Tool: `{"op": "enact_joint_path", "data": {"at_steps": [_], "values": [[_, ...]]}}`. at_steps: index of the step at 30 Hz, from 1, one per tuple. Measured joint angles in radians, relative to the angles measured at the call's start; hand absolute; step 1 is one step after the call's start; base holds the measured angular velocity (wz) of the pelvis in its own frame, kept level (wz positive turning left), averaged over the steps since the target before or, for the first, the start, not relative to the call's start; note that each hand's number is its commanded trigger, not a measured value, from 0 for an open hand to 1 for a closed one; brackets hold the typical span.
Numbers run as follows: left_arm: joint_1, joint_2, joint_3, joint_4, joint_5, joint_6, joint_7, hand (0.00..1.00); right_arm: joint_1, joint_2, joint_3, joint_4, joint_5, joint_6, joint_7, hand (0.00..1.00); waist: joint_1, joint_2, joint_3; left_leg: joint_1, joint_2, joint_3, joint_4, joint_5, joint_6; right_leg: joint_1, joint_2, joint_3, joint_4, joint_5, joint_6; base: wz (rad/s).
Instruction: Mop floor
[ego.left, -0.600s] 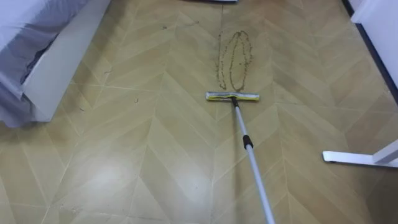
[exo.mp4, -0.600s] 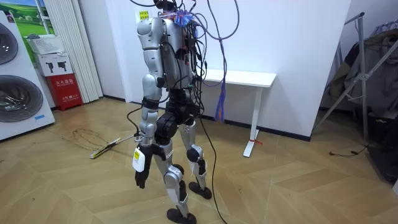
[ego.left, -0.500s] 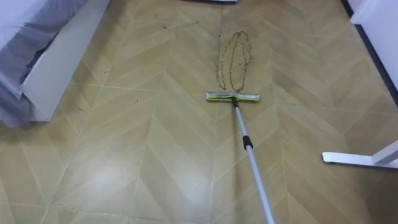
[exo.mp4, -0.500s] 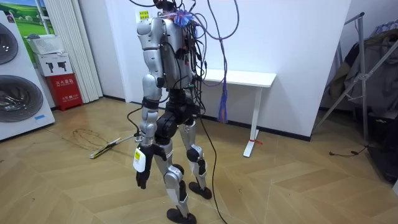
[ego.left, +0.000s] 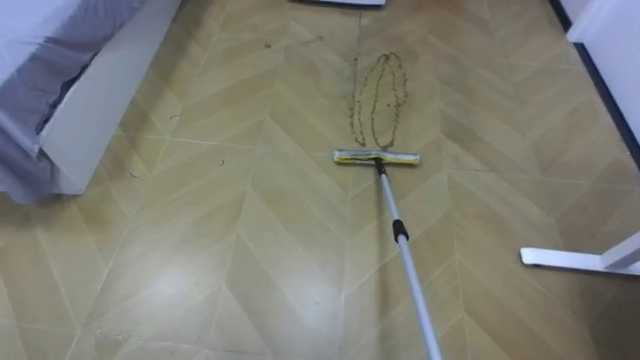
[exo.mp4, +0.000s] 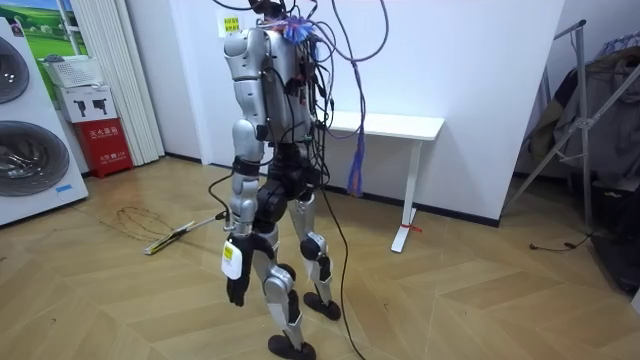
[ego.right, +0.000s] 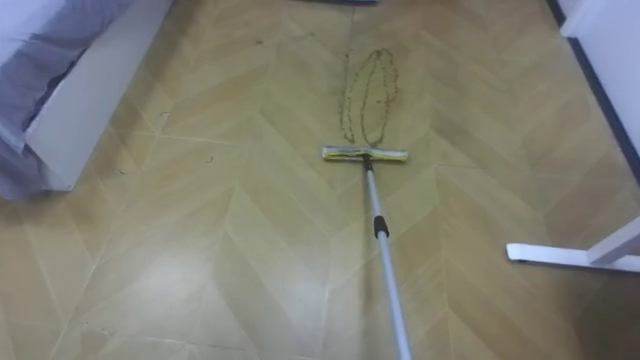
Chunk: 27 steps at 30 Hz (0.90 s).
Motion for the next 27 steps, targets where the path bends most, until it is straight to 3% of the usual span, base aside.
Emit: {"op": "enact_joint_path", "data": {"at_steps": [2, 3, 4, 7, 10, 11, 12, 13, 14, 15, 16, 17, 18, 19, 20, 21, 22, 24, 25, 26, 27], "values": [[-0.003, 0.000, 0.008, 0.015, -0.008, 0.002, -0.004, 0.00, -0.009, -0.002, 0.000, 0.015, 0.020, 0.005, 0.011, 1.00, 0.002, 0.003, 0.0014, -0.020, 0.001, -0.003, 0.017, -0.001, -0.001, -0.022, 0.000, -0.002, 0.019, -0.005, -0.003, 0.07], [-0.006, 0.001, 0.019, 0.032, -0.021, 0.007, -0.006, 0.00, -0.014, -0.007, -0.001, 0.029, 0.027, 0.005, 0.022, 1.00, 0.005, -0.001, -0.0036, -0.043, 0.003, -0.003, 0.039, -0.008, -0.001, -0.046, -0.002, -0.002, 0.050, -0.020, -0.003, 0.00], [-0.009, 0.002, 0.020, 0.035, -0.025, 0.013, -0.008, 0.00, -0.016, -0.010, 0.000, 0.030, 0.030, 0.006, 0.028, 1.00, 0.007, 0.000, -0.0036, -0.055, 0.004, -0.003, 0.056, -0.014, -0.001, -0.061, -0.004, -0.002, 0.070, -0.029, -0.005, 0.03], [-0.032, 0.002, 0.060, 0.053, -0.036, 0.034, -0.029, 0.00, -0.037, -0.020, -0.008, 0.048, 0.060, 0.008, 0.051, 1.00, 0.009, 0.003, -0.0014, -0.154, 0.013, -0.014, 0.199, -0.049, -0.012, -0.144, -0.006, -0.004, 0.192, -0.083, -0.017, 0.11], [-0.061, 0.011, 0.064, 0.062, -0.040, 0.041, -0.049, 0.00, -0.066, -0.023, -0.027, 0.076, 0.066, 0.015, 0.057, 1.00, 0.026, 0.005, -0.0001, -0.308, 0.029, -0.040, 0.457, -0.057, -0.023, -0.217, 0.006, -0.003, 0.310, -0.145, -0.044, 0.27], [-0.066, 0.011, 0.059, 0.063, -0.067, 0.041, -0.049, 0.00, -0.067, -0.030, -0.043, 0.086, 0.073, 0.018, 0.058, 1.00, 0.038, 0.019, -0.0017, -0.383, 0.057, -0.040, 0.607, -0.042, -0.030, -0.238, 0.025, -0.005, 0.366, -0.181, -0.068, 0.11], [-0.064, 0.015, 0.055, 0.067, -0.084, 0.041, -0.049, 0.00, -0.067, -0.032, -0.046, 0.091, 0.076, 0.018, 0.058, 1.00, 0.046, 0.027, 0.0000, -0.420, 0.064, -0.045, 0.674, -0.020, -0.030, -0.245, 0.028, -0.005, 0.393, -0.197, -0.074, 0.07], [-0.064, 0.022, 0.053, 0.072, -0.119, 0.042, -0.051, 0.00, -0.078, -0.035, -0.049, 0.110, 0.080, 0.022, 0.061, 1.00, 0.058, 0.027, -0.0015, -0.488, 0.074, -0.053, 0.797, 0.058, -0.025, -0.256, 0.024, -0.003, 0.446, -0.225, -0.087, 0.07], [-0.051, 0.032, 0.049, 0.078, -0.151, 0.043, -0.055, 0.00, -0.101, -0.035, -0.049, 0.130, 0.078, 0.043, 0.063, 1.00, 0.058, 0.019, 0.0012, -0.559, 0.069, -0.059, 0.899, 0.186, -0.025, -0.258, 0.015, -0.004, 0.492, -0.250, -0.098, 0.07], [-0.045, 0.037, 0.043, 0.082, -0.164, 0.044, -0.061, 0.00, -0.114, -0.037, -0.051, 0.134, 0.076, 0.053, 0.065, 1.00, 0.059, 0.005, 0.0056, -0.594, 0.067, -0.058, 0.944, 0.259, -0.027, -0.257, 0.010, -0.005, 0.511, -0.262, -0.103, 0.14], [-0.039, 0.042, 0.015, 0.090, -0.195, 0.046, -0.072, 0.00, -0.131, -0.046, -0.057, 0.153, 0.075, 0.068, 0.072, 1.00, 0.059, 0.009, 0.0069, -0.659, 0.060, -0.057, 1.026, 0.342, -0.019, -0.261, 0.005, -0.006, 0.552, -0.281, -0.114, 0.12], [-0.036, 0.043, 0.003, 0.091, -0.207, 0.047, -0.085, 0.00, -0.143, -0.061, -0.063, 0.155, 0.072, 0.085, 0.075, 1.00, 0.069, 0.014, 0.0116, -0.724, 0.049, -0.035, 1.109, 0.309, -0.006, -0.277, 0.001, -0.004, 0.594, -0.305, -0.125, 0.04], [-0.035, 0.045, -0.002, 0.091, -0.217, 0.046, -0.089, 0.00, -0.146, -0.065, -0.065, 0.155, 0.072, 0.088, 0.075, 1.00, 0.080, 0.008, 0.0106, -0.748, 0.045, -0.017, 1.129, 0.283, -0.006, -0.284, -0.005, -0.003, 0.613, -0.315, -0.131, -0.14], [-0.032, 0.046, -0.006, 0.090, -0.229, 0.045, -0.090, 0.00, -0.153, -0.072, -0.064, 0.160, 0.071, 0.105, 0.074, 1.00, 0.090, 0.010, 0.0136, -0.783, 0.031, 0.009, 1.122, 0.233, -0.011, -0.295, -0.011, 0.003, 0.638, -0.331, -0.132, -0.19], [-0.025, 0.048, -0.006, 0.090, -0.232, 0.042, -0.094, 0.00, -0.162, -0.077, -0.059, 0.160, 0.062, 0.115, 0.076, 1.00, 0.090, 0.007, 0.0139, -0.793, 0.016, 0.039, 1.051, 0.192, -0.016, -0.303, -0.013, 0.013, 0.650, -0.347, -0.124, -0.21], [-0.023, 0.051, -0.005, 0.090, -0.234, 0.041, -0.099, 0.00, -0.168, -0.078, -0.050, 0.160, 0.061, 0.121, 0.076, 1.00, 0.092, 0.002, 0.0137, -0.788, 0.011, 0.052, 0.986, 0.180, -0.022, -0.312, -0.013, 0.023, 0.657, -0.354, -0.119, -0.23], [-0.024, 0.053, -0.002, 0.090, -0.234, 0.041, -0.115, 0.00, -0.178, -0.083, -0.039, 0.162, 0.062, 0.131, 0.078, 1.00, 0.093, 0.002, 0.0145, -0.761, -0.005, 0.054, 0.815, 0.158, -0.028, -0.323, -0.011, 0.029, 0.661, -0.365, -0.110, -0.24], [-0.027, 0.064, -0.005, 0.090, -0.233, 0.045, -0.143, 0.00, -0.183, -0.093, -0.020, 0.171, 0.068, 0.135, 0.089, 1.00, 0.089, 0.010, 0.0146, -0.677, -0.016, 0.049, 0.511, 0.151, -0.028, -0.324, 0.003, 0.039, 0.660, -0.387, -0.108, -0.23], [-0.027, 0.068, -0.005, 0.090, -0.234, 0.046, -0.150, 0.00, -0.183, -0.096, -0.007, 0.171, 0.070, 0.136, 0.094, 1.00, 0.090, 0.010, 0.0138, -0.659, -0.015, 0.053, 0.468, 0.150, -0.026, -0.320, 0.003, 0.040, 0.660, -0.390, -0.112, -0.21], [-0.032, 0.076, -0.008, 0.090, -0.235, 0.046, -0.157, 0.00, -0.181, -0.102, -0.003, 0.173, 0.072, 0.139, 0.098, 1.00, 0.089, 0.010, 0.0137, -0.630, -0.017, 0.055, 0.405, 0.149, -0.004, -0.314, 0.002, 0.046, 0.660, -0.397, -0.105, -0.09], [-0.048, 0.082, -0.020, 0.092, -0.235, 0.046, -0.156, 0.00, -0.171, -0.103, -0.006, 0.174, 0.072, 0.139, 0.097, 1.00, 0.085, 0.009, 0.0117, -0.627, -0.039, 0.067, 0.415, 0.134, 0.045, -0.309, -0.021, 0.049, 0.664, -0.407, -0.093, 0.00]]}}
